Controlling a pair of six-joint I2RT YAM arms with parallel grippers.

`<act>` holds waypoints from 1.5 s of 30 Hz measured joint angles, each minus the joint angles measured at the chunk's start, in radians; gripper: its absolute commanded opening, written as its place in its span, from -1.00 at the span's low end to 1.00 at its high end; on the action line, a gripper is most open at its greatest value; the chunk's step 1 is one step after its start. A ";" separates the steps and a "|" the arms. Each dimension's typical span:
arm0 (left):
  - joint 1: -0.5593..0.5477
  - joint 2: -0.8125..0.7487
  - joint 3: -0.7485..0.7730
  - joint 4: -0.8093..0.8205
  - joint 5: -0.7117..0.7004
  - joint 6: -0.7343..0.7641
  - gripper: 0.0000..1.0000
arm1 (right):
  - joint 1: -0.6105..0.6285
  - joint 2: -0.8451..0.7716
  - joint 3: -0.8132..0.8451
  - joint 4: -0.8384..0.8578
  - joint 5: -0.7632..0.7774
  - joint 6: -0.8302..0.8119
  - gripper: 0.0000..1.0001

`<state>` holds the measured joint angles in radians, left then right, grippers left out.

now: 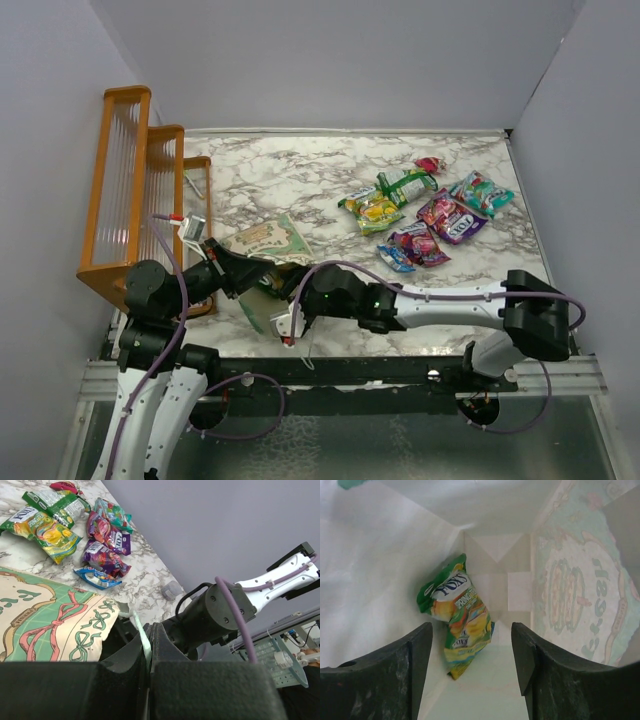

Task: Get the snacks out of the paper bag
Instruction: Take out the snack from the paper bag.

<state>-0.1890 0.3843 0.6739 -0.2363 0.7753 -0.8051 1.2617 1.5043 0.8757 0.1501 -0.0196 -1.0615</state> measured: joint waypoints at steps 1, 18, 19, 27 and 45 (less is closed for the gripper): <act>0.000 0.000 0.000 0.001 0.000 0.000 -1.00 | 0.000 0.021 0.014 0.000 -0.001 -0.013 0.26; 0.000 0.001 -0.005 0.047 0.005 -0.034 -1.00 | 0.000 0.279 0.115 -0.009 0.097 -0.057 0.25; 0.000 0.002 -0.007 0.048 0.005 -0.035 -1.00 | -0.001 0.291 0.118 0.000 0.110 -0.053 0.26; 0.000 0.009 -0.011 0.048 0.008 -0.039 -1.00 | -0.018 0.387 0.146 0.110 0.195 -0.052 0.32; 0.000 0.014 -0.010 0.008 -0.028 -0.010 -1.00 | -0.034 0.285 -0.033 0.360 0.188 0.010 0.38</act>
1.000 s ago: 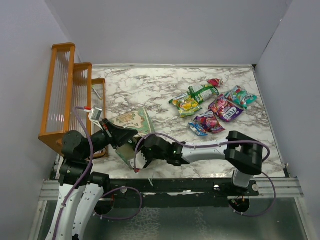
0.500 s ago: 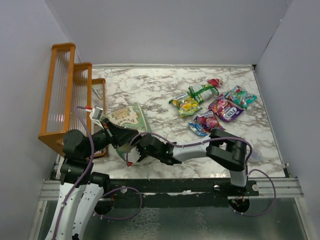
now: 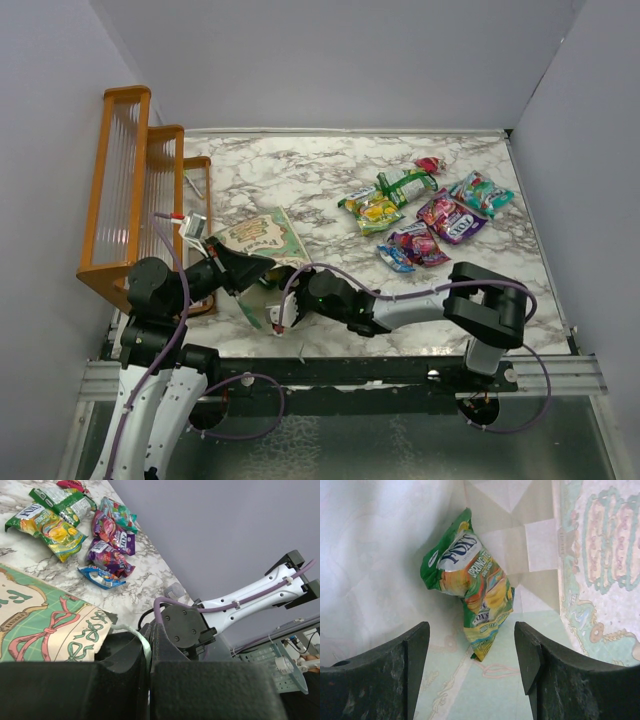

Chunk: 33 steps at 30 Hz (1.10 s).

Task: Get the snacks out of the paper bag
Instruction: Take out the snack from the paper bag.

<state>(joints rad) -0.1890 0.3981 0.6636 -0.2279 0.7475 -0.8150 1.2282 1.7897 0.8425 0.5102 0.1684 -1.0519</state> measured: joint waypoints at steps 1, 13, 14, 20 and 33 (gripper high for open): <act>0.000 0.000 0.000 -0.003 -0.003 0.002 -1.00 | 0.000 -0.019 -0.023 0.016 -0.004 0.008 0.38; 0.000 0.018 0.000 0.056 0.013 -0.043 -1.00 | 0.000 -0.039 -0.077 0.184 -0.052 0.059 0.25; 0.000 0.018 0.000 0.069 0.014 -0.051 -1.00 | 0.000 -0.032 -0.076 0.209 -0.058 0.060 0.23; 0.000 0.018 0.000 0.100 0.024 -0.078 -1.00 | 0.015 0.052 -0.023 0.235 -0.039 -0.007 0.23; 0.000 0.028 -0.014 0.124 0.024 -0.087 -1.00 | 0.098 -0.063 -0.018 0.051 -0.098 0.011 0.33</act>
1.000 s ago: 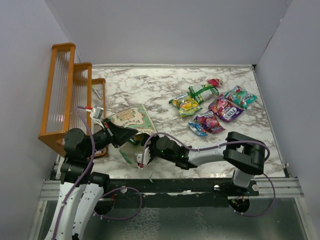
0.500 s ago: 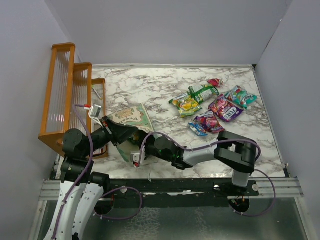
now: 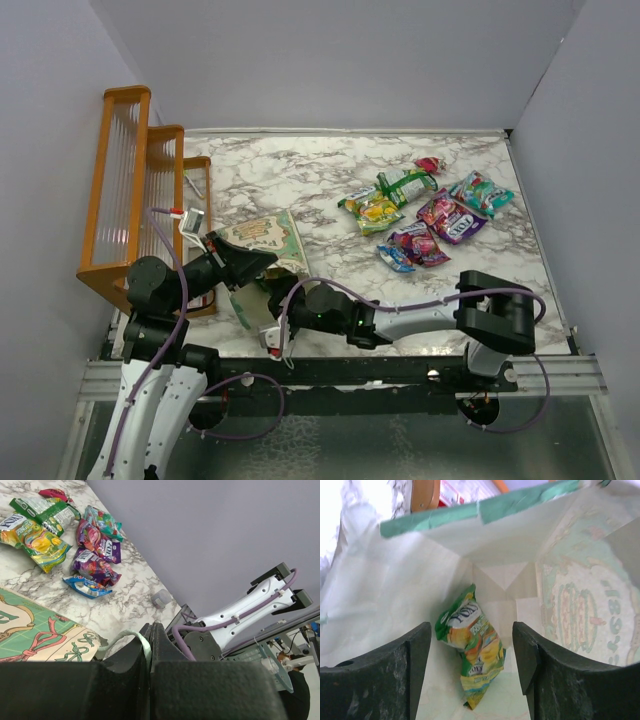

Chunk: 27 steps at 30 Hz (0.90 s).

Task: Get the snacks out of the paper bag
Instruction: Take out the snack from the paper bag.

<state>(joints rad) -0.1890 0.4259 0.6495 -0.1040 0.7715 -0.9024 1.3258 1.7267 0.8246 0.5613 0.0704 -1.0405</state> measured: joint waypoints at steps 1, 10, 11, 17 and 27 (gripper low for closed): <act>0.000 0.000 0.000 0.000 0.000 0.000 -1.00 | 0.002 -0.008 0.003 0.000 -0.009 0.016 0.33; 0.000 0.000 0.000 -0.001 0.012 0.001 -1.00 | -0.010 0.111 0.100 0.011 0.049 -0.014 0.30; 0.000 0.000 0.000 -0.001 0.014 0.002 -1.00 | -0.014 0.124 0.100 0.006 0.058 -0.026 0.31; 0.000 -0.003 0.000 -0.001 0.026 0.003 -1.00 | -0.047 0.154 0.116 -0.064 0.100 -0.108 0.34; 0.000 -0.006 -0.002 0.019 0.032 -0.007 -1.00 | -0.085 0.230 0.217 -0.136 0.124 -0.170 0.37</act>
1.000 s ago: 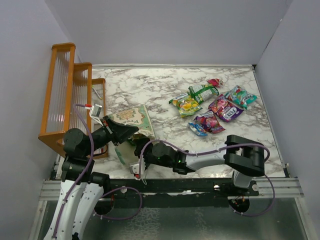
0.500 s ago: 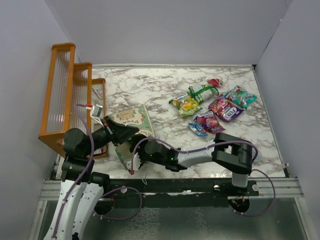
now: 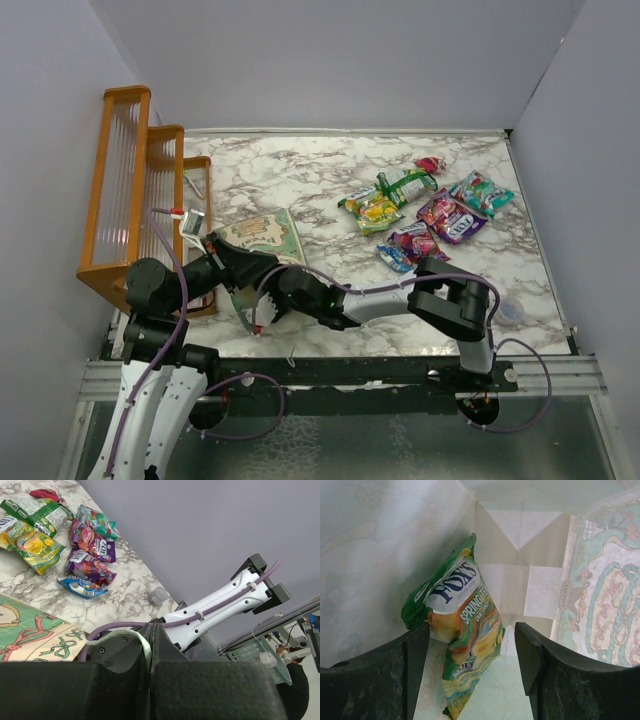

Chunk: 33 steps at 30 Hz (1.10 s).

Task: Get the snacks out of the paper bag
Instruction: Take out the snack from the paper bag.

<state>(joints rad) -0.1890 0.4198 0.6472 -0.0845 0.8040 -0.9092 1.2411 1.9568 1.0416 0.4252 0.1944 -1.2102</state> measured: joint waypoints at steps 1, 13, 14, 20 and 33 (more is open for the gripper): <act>0.000 0.000 0.000 0.002 0.000 0.000 -1.00 | -0.003 0.009 0.010 -0.005 -0.001 0.000 0.35; 0.002 0.000 0.000 -0.017 0.000 0.006 -1.00 | -0.040 0.127 0.134 -0.017 -0.002 -0.007 -0.10; 0.002 0.000 0.000 -0.019 0.000 0.008 -1.00 | -0.046 0.127 0.136 -0.016 -0.006 -0.005 -0.12; 0.003 0.000 0.000 -0.058 0.000 0.024 -1.00 | -0.094 0.127 0.149 -0.014 -0.048 0.007 -0.68; 0.004 -0.024 0.000 -0.130 -0.018 0.067 -1.00 | -0.123 0.078 0.111 -0.017 -0.157 0.068 -0.98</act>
<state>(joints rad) -0.1852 0.3958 0.6472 -0.2150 0.7856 -0.8421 1.1183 2.0350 1.1530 0.4084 0.0376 -1.1427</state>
